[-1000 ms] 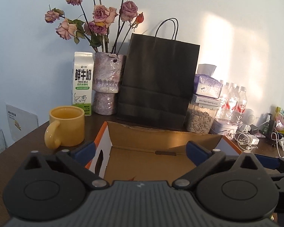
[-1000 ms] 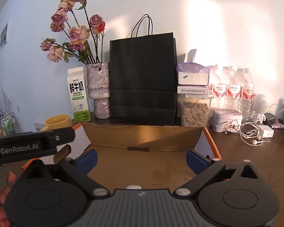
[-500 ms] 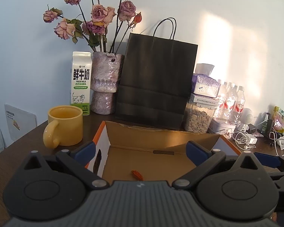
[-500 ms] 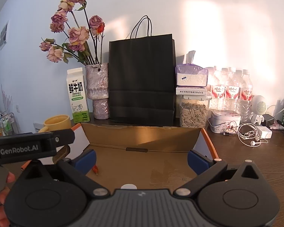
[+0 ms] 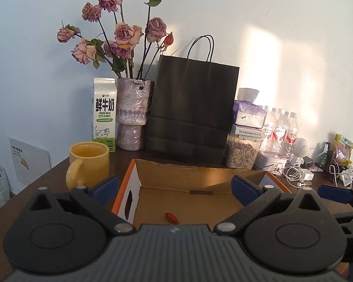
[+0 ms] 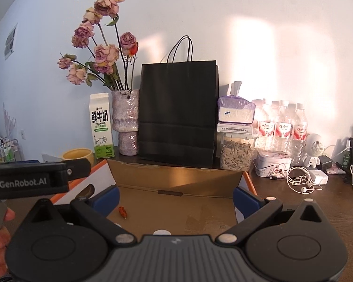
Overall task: Organize objects
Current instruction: 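Open both tools to release the items into the box, then withdraw, then grasp the red rose with the right tool while the left tool approaches the yellow block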
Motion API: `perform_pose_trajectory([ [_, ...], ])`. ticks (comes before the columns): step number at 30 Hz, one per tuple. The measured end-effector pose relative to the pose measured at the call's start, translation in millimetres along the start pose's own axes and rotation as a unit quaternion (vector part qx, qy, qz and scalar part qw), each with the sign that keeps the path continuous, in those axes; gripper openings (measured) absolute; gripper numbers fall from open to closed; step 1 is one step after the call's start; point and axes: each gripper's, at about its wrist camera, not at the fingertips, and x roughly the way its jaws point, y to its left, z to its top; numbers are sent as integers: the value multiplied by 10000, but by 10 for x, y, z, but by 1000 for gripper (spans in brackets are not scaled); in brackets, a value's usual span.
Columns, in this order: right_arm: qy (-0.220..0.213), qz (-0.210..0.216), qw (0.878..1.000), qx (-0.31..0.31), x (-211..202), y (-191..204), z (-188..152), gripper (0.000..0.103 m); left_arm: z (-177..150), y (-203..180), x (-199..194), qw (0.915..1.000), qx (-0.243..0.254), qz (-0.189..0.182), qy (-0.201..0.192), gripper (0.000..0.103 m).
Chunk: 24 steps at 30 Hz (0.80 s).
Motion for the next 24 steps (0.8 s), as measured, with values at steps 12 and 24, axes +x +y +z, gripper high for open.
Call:
perform_pose_trajectory([
  [12,89,-9,10000,39,-532,-66,-229,103,-102,149,-508,9999,85,26,95,103],
  [24,312,87,9995,47,-1119,-148,-632,103,-409,365,-946,9991,259,69,333,103],
])
